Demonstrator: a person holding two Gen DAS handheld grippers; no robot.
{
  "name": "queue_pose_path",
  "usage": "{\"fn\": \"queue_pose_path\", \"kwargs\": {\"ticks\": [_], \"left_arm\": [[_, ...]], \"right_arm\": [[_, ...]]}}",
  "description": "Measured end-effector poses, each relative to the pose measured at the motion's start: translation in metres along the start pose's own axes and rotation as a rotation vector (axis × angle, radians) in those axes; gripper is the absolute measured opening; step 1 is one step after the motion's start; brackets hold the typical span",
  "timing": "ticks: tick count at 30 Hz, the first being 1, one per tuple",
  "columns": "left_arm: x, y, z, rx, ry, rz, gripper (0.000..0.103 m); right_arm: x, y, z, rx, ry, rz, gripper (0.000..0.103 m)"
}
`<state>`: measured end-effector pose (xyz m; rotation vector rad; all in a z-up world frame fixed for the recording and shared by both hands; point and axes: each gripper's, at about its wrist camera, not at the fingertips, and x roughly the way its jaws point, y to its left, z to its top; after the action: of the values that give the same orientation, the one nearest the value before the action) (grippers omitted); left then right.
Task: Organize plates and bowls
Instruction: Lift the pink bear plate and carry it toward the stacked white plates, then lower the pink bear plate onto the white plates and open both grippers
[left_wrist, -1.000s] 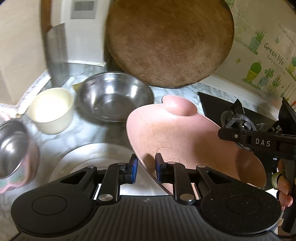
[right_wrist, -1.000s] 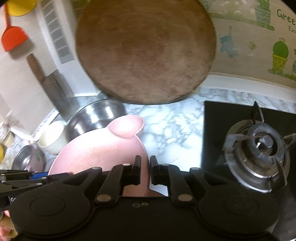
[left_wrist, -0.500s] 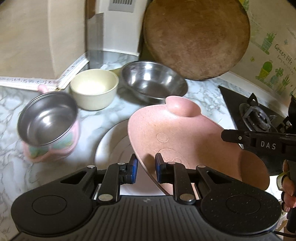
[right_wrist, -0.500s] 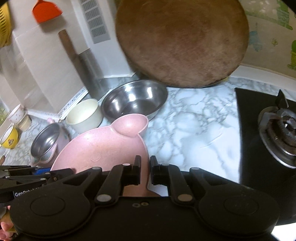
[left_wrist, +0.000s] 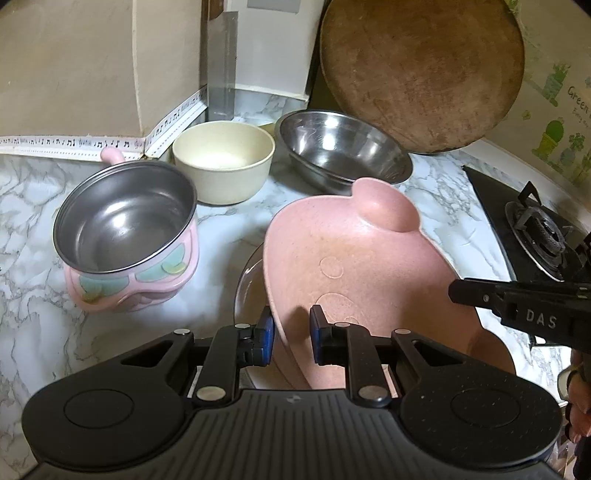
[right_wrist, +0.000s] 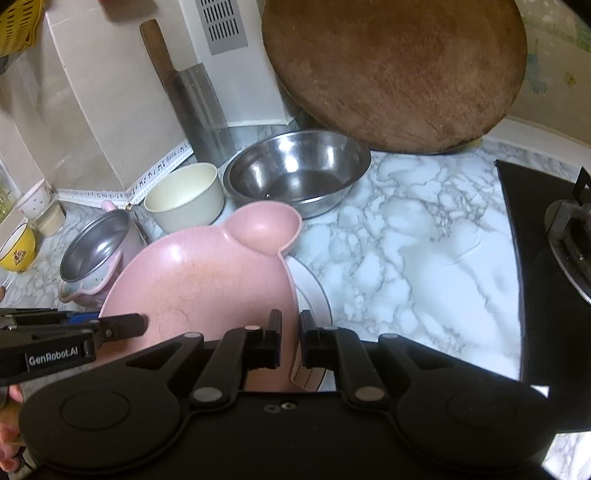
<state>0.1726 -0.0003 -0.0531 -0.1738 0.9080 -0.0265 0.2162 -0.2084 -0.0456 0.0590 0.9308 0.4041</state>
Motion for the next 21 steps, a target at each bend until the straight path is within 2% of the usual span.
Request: {"fn": "queue_pose_path", "kwargs": {"ticks": [13,21], "left_arm": [[0.023,0.003,0.006,-0.014,0.051,-0.031,0.019],[0.035,0.002,0.009,-0.007,0.086,-0.067,0.019]], "right_arm": [[-0.001,-0.002,-0.001,0.023,0.0,-0.014,0.011],[-0.005,-0.012,-0.005,0.069,0.037,-0.006,0.011]]}}
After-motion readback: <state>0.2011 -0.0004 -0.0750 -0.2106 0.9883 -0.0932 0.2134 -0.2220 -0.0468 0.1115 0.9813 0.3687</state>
